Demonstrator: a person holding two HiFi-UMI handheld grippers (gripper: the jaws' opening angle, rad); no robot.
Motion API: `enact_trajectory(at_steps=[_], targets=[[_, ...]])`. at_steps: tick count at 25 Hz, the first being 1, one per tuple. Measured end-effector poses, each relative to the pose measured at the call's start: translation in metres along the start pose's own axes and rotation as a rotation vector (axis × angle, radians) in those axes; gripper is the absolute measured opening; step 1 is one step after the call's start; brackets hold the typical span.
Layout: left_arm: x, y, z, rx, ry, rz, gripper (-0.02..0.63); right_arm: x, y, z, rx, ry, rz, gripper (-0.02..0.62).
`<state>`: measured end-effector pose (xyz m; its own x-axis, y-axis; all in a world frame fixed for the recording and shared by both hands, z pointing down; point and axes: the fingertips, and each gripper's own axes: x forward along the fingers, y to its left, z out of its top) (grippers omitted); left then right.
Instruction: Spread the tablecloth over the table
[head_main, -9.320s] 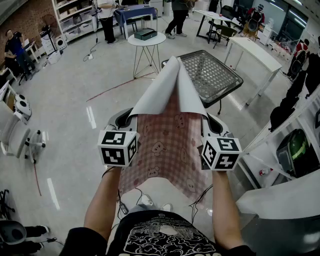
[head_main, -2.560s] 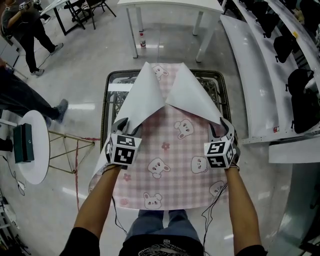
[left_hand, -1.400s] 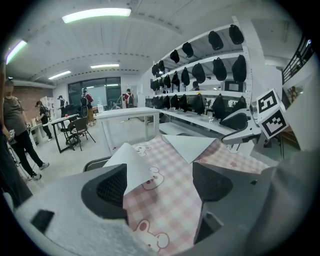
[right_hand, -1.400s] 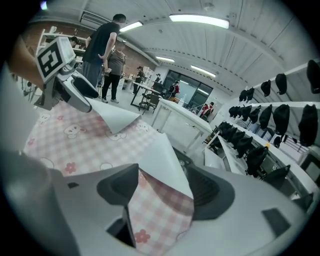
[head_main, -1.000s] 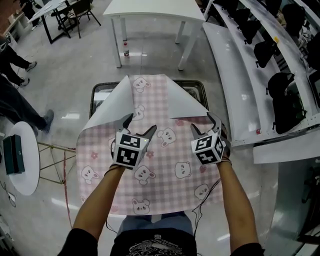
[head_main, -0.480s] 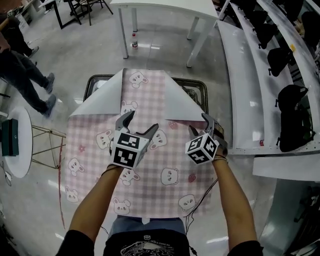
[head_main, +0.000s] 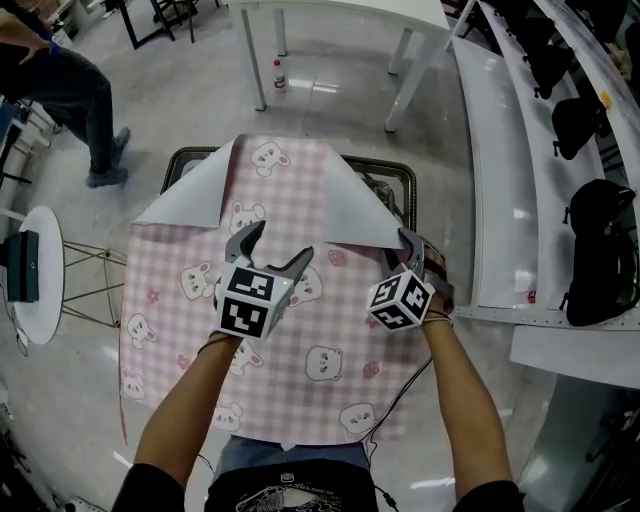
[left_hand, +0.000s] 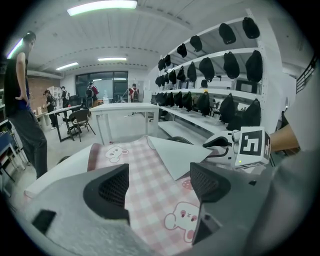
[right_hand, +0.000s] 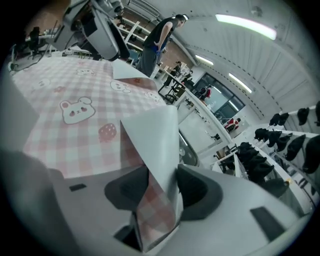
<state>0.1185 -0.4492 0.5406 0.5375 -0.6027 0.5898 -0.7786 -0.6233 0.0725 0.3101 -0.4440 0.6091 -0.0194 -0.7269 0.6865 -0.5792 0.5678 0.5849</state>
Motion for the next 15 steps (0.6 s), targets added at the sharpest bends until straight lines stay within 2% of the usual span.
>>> enact_trajectory(at_steps=[3,4,6,7,15], targets=[[0.006,-0.007,0.004,0.003,0.01,0.004,0.387,-0.002,-0.015,-0.004,0.076,-0.032,-0.016,0.163],[0.007,-0.008,0.005,0.004,0.012,0.004,0.387,-0.002,-0.021,-0.005,0.108,-0.041,-0.032,0.136],[0.011,-0.01,0.009,0.005,0.013,0.006,0.387,-0.002,-0.037,-0.007,0.185,-0.056,-0.066,0.039],[0.013,-0.01,0.011,0.006,0.013,0.006,0.385,-0.001,-0.043,-0.008,0.227,-0.061,-0.071,0.021],[0.031,-0.019,0.021,0.01,0.017,0.004,0.383,0.016,-0.062,-0.029,0.507,-0.072,-0.008,0.018]])
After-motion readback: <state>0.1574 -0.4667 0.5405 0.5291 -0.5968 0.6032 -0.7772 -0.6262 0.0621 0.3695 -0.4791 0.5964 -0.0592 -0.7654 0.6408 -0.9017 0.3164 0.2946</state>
